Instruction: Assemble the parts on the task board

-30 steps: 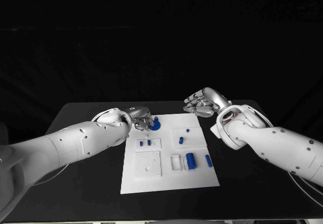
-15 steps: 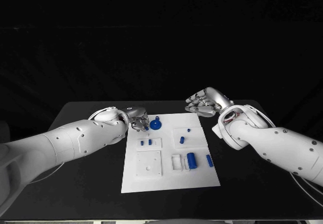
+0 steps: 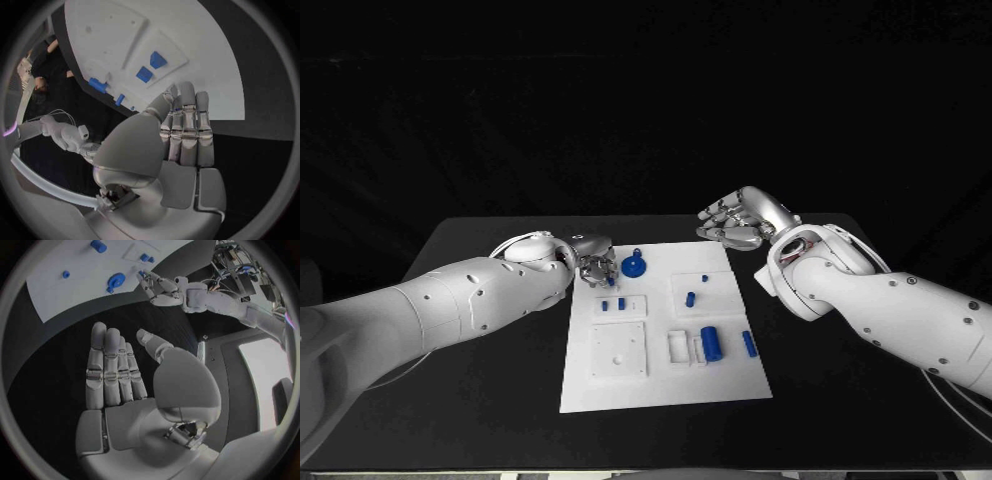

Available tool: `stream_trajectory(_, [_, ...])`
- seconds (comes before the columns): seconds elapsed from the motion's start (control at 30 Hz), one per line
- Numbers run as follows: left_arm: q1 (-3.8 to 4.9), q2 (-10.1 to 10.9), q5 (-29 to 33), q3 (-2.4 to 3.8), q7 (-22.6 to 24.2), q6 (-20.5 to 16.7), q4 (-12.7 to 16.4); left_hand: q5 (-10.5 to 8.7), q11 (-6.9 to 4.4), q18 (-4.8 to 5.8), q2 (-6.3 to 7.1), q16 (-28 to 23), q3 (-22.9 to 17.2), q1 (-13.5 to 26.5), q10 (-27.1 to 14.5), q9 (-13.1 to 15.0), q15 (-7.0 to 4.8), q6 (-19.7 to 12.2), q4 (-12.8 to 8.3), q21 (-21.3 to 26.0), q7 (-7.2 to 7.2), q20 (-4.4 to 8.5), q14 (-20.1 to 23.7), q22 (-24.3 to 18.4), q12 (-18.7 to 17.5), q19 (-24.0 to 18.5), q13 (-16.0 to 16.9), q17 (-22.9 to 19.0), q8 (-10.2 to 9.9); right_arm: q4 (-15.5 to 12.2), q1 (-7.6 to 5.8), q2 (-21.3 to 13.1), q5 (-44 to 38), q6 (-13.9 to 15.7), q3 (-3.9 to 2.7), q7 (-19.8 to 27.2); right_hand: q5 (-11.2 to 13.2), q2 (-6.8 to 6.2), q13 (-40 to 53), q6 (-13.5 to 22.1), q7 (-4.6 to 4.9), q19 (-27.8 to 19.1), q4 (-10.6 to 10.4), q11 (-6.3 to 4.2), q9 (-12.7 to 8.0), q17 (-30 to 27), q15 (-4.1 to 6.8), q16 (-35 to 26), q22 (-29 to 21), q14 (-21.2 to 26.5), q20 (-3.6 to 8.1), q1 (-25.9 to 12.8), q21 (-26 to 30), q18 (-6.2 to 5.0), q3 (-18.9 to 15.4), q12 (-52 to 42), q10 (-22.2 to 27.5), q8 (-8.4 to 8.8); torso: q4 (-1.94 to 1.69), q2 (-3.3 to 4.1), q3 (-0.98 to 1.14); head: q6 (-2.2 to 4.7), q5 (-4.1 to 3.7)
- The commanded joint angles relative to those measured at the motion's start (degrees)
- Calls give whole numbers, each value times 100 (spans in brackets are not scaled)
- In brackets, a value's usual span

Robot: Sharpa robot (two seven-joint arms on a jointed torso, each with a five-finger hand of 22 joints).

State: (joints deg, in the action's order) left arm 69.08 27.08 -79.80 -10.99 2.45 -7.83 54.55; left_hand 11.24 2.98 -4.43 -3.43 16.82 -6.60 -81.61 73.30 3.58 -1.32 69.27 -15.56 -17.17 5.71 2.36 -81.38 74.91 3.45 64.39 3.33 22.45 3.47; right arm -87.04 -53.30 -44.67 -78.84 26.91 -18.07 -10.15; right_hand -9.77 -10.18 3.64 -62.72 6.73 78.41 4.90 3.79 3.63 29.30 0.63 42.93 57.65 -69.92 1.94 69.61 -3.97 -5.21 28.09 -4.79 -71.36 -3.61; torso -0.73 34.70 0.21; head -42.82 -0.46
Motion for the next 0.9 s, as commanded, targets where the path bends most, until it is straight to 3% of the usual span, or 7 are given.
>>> stream_trajectory(0.03, [-4, -38, -63, -29, 29, 139, 27, -31, 9, -54, -85, -8, 48, 1, 46, 7, 11, 48, 8, 47, 6, -6, 13, 120, -16, -1, -4, 3, 8, -3, 0, 8, -10, -18, -3, 50, -38, -37, -7, -35, 3, -18, -5, 6, -1, -5, -15, 30, -7, 41, -24, -20, -21, -104, 23, 35, 13, 2, 4, 1, -1, -3, 2])
stream_trajectory(0.33, [-23, -83, -55, -68, 59, 95, -23, -31, 9, -54, -94, -18, 59, 6, 44, 7, 14, 45, 11, 58, 6, -8, 14, 119, -16, 0, -4, -1, 8, 0, 1, 16, -10, -18, -3, 51, -40, -33, -7, -37, 2, -18, -2, 5, -1, -11, -14, 36, -4, 42, -22, -18, -22, -104, 27, 36, 12, 3, 1, 0, 3, -3, -5])
stream_trajectory(0.9, [-27, -141, -77, -79, 20, 145, -76, -35, 15, -54, -99, -24, 68, 0, 27, 6, 16, 28, 4, 70, 10, -10, 16, 122, -16, 0, -4, -1, 7, -9, 1, 20, -10, -21, -3, 52, -43, -28, -7, -41, 0, -18, 2, 4, -2, -19, -13, 44, 1, 43, -20, -14, -24, -104, 32, 39, 9, 5, 3, 1, 6, -6, -9])
